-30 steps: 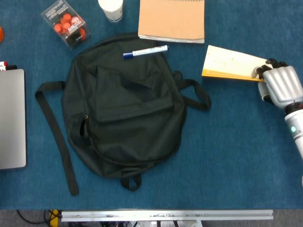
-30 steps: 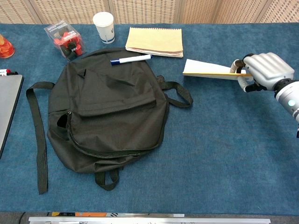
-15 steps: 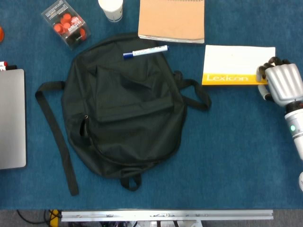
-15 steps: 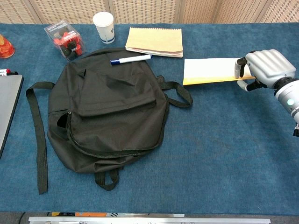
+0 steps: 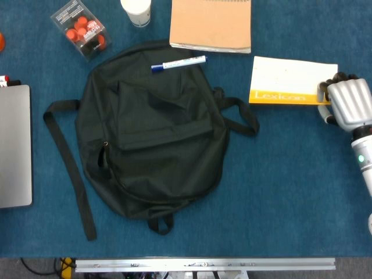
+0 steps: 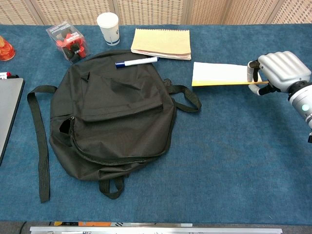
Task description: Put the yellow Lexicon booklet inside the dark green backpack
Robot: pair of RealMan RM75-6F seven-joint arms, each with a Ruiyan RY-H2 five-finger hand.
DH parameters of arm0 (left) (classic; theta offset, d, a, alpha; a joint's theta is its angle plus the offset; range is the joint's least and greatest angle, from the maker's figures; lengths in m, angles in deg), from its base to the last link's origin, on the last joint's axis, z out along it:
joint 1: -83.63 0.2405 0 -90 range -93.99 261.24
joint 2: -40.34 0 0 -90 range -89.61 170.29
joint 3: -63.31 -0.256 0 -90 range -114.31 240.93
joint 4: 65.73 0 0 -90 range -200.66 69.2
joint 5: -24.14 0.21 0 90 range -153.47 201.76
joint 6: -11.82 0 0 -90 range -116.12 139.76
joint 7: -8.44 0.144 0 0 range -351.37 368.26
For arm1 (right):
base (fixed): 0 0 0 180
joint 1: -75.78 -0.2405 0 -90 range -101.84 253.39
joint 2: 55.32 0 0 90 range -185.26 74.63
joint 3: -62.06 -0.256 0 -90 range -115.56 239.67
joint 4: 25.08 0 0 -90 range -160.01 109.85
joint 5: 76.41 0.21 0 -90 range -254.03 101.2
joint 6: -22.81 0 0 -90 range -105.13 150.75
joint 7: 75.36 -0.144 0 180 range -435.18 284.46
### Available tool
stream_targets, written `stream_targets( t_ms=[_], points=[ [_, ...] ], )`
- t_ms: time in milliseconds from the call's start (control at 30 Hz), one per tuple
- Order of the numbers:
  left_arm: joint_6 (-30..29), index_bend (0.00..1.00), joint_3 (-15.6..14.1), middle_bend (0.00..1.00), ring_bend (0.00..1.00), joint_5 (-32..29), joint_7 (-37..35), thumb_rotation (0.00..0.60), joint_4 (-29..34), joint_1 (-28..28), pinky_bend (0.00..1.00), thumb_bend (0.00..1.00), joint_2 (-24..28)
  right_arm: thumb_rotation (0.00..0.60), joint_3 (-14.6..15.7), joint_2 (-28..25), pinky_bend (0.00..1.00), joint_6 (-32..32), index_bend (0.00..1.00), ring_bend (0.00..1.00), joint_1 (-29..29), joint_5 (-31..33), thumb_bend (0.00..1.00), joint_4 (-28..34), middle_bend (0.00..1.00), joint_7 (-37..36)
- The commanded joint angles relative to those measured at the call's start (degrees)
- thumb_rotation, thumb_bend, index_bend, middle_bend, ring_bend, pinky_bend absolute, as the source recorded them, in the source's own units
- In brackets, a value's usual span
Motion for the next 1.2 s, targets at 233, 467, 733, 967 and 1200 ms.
stream_targets(
  t_ms=[233, 467, 733, 967, 1200],
  points=[
    [0.14, 0.22, 0.01, 0.13, 0.08, 0.13, 0.41, 0.6, 0.29, -0.22, 0.03, 0.2, 0.23, 0.6, 1.11, 0.41, 0.46, 6.18, 0.71, 0.39, 1.68, -6.43, 0.41, -2.34, 0.64, -4.21],
    [1.14, 0.22, 0.04, 0.13, 0.08, 0.82, 1.27, 0.6, 0.6, -1.22, 0.03, 0.2, 0.65, 0.6, 1.61, 1.4, 0.51, 12.97, 0.73, 0.41, 3.31, -11.9, 0.41, -6.44, 0.65, -9.0],
    [3.42, 0.22, -0.46, 0.13, 0.08, 3.86, 2.49, 0.6, 0.9, -3.67, 0.03, 0.2, 1.8, 0.6, 1.15, 1.96, 0.53, 19.7, 0.73, 0.43, 4.22, -16.52, 0.41, -10.71, 0.65, -12.67],
    [7.42, 0.22, -1.91, 0.13, 0.08, 9.51, 2.83, 0.6, 0.87, -7.72, 0.03, 0.2, 3.7, 0.6, 0.47, -0.07, 0.54, 23.6, 0.73, 0.44, 4.45, -19.31, 0.41, -9.62, 0.65, -13.4],
    [12.51, 0.22, -3.67, 0.13, 0.08, 16.05, 1.97, 0.6, 0.49, -13.24, 0.03, 0.2, 5.17, 0.6, -1.59, -4.22, 0.54, 25.47, 0.73, 0.44, 4.51, -19.66, 0.41, -5.02, 0.65, -12.17]
  ],
)
